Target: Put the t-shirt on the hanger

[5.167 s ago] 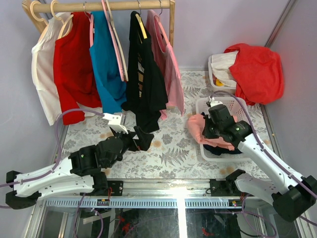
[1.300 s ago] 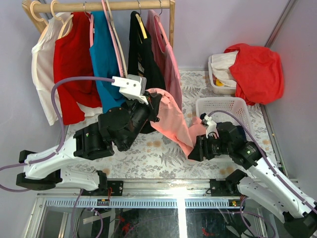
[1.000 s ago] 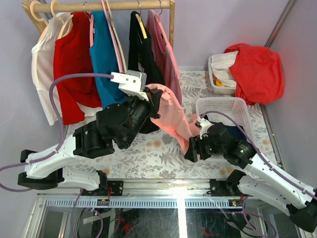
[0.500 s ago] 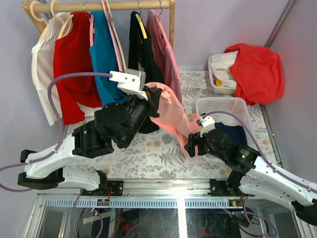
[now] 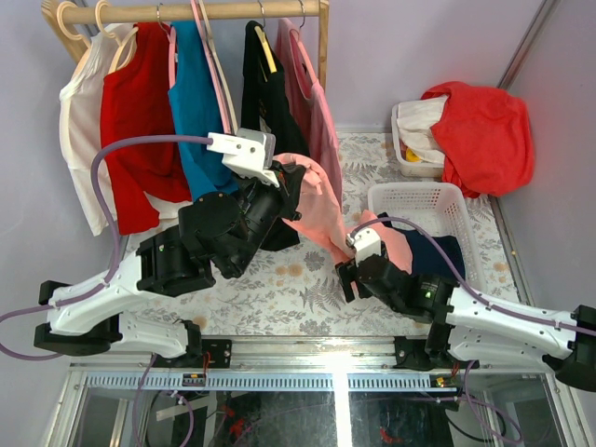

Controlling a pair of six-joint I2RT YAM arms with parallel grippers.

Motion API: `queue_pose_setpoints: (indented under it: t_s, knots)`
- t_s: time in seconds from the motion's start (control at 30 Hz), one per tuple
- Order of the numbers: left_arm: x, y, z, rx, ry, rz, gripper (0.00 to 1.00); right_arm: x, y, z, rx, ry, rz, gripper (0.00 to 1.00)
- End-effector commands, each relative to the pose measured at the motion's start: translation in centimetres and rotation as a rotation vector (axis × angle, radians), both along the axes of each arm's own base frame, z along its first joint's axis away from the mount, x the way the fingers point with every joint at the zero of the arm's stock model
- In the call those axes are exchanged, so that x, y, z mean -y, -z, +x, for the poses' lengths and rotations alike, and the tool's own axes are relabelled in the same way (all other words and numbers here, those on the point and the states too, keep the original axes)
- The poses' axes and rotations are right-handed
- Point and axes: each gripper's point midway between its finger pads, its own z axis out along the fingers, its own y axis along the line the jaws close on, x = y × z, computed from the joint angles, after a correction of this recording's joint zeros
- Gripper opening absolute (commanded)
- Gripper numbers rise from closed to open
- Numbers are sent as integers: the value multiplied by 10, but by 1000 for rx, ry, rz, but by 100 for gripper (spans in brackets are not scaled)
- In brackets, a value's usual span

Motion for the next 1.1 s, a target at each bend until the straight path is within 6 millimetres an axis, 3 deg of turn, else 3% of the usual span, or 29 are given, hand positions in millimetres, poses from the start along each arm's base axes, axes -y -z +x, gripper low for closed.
queue_pose_setpoints:
  t_s: [0.0,0.47,0.63,0.73,0.83,0.97,1.07]
  knots:
    - [-9,-25,-1,34,-2,-69,0,10,-11,18,140,127,-46,81]
    - [-9,-26,-2,35,6,-70,0,11,11,15,154,226,-28,73]
    - [-12,-25,-2,32,3,-73,0,12,23,15,144,251,-19,56]
    - [-13,-24,-2,30,-1,-69,0,13,22,15,144,261,-16,36]
    - [-15,-21,-1,26,-12,-60,0,11,7,14,149,246,19,22]
    - [-19,-16,0,20,-30,-50,0,11,-32,8,159,195,125,1]
    - [-24,-7,3,13,-65,-28,0,8,-66,-2,165,114,242,0]
